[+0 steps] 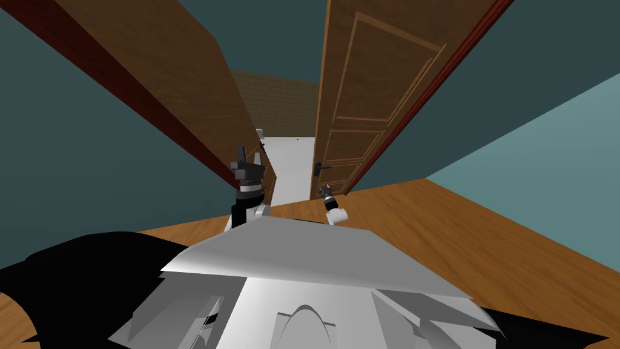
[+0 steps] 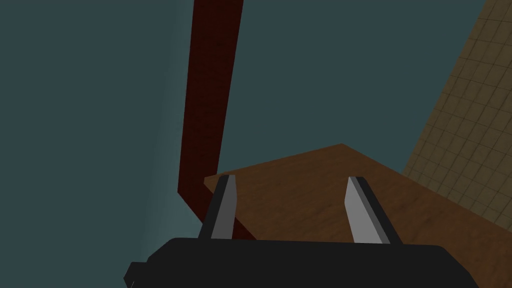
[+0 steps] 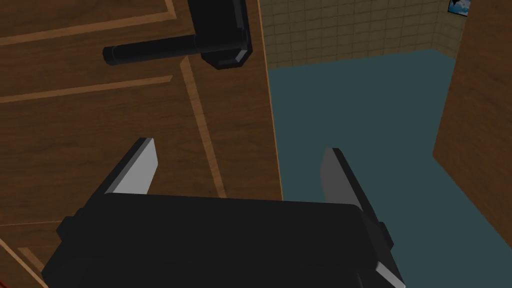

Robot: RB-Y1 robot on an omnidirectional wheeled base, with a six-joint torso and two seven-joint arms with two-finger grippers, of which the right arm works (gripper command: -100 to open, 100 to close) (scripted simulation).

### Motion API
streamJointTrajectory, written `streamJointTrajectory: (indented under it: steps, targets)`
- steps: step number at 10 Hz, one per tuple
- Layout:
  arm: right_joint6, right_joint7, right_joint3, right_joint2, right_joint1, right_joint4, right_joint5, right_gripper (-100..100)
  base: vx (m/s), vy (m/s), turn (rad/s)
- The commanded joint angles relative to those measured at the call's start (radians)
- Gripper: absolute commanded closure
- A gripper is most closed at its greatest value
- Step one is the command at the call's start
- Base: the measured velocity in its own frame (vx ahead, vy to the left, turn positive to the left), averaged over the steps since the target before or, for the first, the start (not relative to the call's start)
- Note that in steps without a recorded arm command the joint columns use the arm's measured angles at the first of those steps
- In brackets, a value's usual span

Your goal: Push the door open

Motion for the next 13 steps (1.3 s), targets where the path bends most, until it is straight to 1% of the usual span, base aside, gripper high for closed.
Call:
streamJointTrajectory:
  steps: [1,2,3,5,6,9,10,13]
  targets:
    - [0.012,-0.038,0.006,0.004,-0.006,0.014,-0.05,-100,0.038,-0.048,0.029]
    - [0.021,-0.069,0.011,0.007,-0.01,0.025,-0.079,-100,0.052,-0.065,0.058]
    - [0.021,-0.069,0.011,0.007,-0.01,0.025,-0.095,-100,0.041,-0.048,0.027]
    - [0.04,-0.128,0.02,0.015,-0.018,0.045,-0.162,-100,0.042,-0.059,0.047]
    - [0.04,-0.128,0.02,0.015,-0.018,0.045,-0.172,-100,0.036,-0.052,0.016]
    - [0.065,-0.209,0.033,0.027,-0.028,0.074,-0.267,-100,0.051,-0.062,0.041]
    - [0.065,-0.209,0.033,0.027,-0.028,0.074,-0.277,-100,0.039,-0.062,0.021]
    - [0.089,-0.288,0.045,0.039,-0.039,0.102,-0.373,-100,0.044,-0.061,0.043]
